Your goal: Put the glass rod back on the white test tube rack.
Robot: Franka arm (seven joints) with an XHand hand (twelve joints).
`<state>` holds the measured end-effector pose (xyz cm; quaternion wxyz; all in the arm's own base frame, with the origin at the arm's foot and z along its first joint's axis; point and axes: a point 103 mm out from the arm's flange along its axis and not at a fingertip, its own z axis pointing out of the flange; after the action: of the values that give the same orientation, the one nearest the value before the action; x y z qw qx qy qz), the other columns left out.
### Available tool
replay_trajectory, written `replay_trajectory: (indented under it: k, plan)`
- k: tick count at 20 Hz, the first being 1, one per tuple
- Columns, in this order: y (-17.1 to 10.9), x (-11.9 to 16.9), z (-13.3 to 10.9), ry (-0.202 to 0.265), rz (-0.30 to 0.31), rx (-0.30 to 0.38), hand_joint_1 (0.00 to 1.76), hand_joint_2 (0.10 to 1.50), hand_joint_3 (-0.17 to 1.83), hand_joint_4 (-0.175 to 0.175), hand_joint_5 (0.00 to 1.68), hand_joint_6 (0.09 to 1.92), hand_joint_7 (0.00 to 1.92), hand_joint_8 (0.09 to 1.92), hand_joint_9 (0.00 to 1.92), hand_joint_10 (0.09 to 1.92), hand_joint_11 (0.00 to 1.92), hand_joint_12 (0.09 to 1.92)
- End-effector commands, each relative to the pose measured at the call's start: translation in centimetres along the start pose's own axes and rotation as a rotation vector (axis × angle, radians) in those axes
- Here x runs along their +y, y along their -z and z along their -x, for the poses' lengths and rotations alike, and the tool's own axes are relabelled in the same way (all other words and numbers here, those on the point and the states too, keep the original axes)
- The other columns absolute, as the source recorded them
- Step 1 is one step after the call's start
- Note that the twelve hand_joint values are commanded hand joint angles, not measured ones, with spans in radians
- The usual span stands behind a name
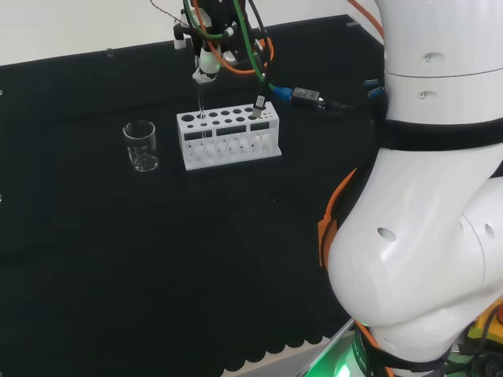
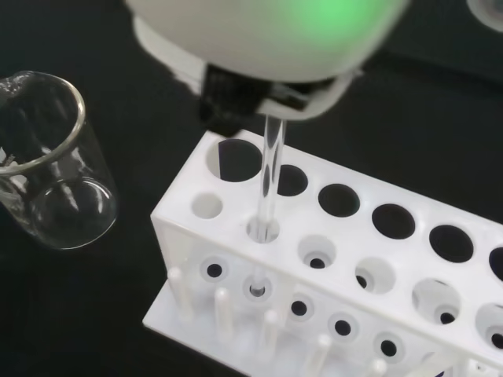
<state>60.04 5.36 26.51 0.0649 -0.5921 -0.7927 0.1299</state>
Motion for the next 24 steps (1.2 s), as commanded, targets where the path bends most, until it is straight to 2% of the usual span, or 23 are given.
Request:
replay_trajectory:
  k: [1,9,15,17,19,21,24]
  plan:
    - [0.3,-0.5,0.6,-0.011,-0.011,0.027,1.17,0.42,0.72,-0.113,0.12,0.63,1.11,0.67,1.92,0.31,1.92,0.64]
    - [1.4,-1.6,1.9,-0.041,-0.023,0.024,1.14,0.43,0.68,-0.105,0.13,0.55,1.07,0.70,1.92,0.35,1.92,0.66]
    - [2.2,-2.8,2.5,-0.055,-0.013,0.023,1.14,0.44,0.68,-0.139,0.28,0.61,1.09,0.70,1.92,0.35,1.92,0.67]
    - [2.2,-3.1,2.7,-0.067,-0.021,0.013,1.15,0.47,0.66,-0.165,0.51,0.77,1.11,0.69,1.92,0.33,1.92,0.67]
    - [2.2,-3.3,3.0,-0.083,-0.040,-0.002,1.19,0.50,0.66,-0.173,0.74,0.84,1.14,0.67,1.92,0.25,1.92,0.67]
    - [2.1,-3.5,3.3,-0.095,-0.048,-0.016,1.23,0.52,0.68,-0.175,0.89,0.80,1.18,0.63,1.92,0.18,1.92,0.66]
    - [2.1,-3.7,3.7,-0.108,-0.053,-0.023,1.21,0.78,0.40,-0.175,1.16,0.68,1.23,0.57,1.92,0.12,1.92,0.56]
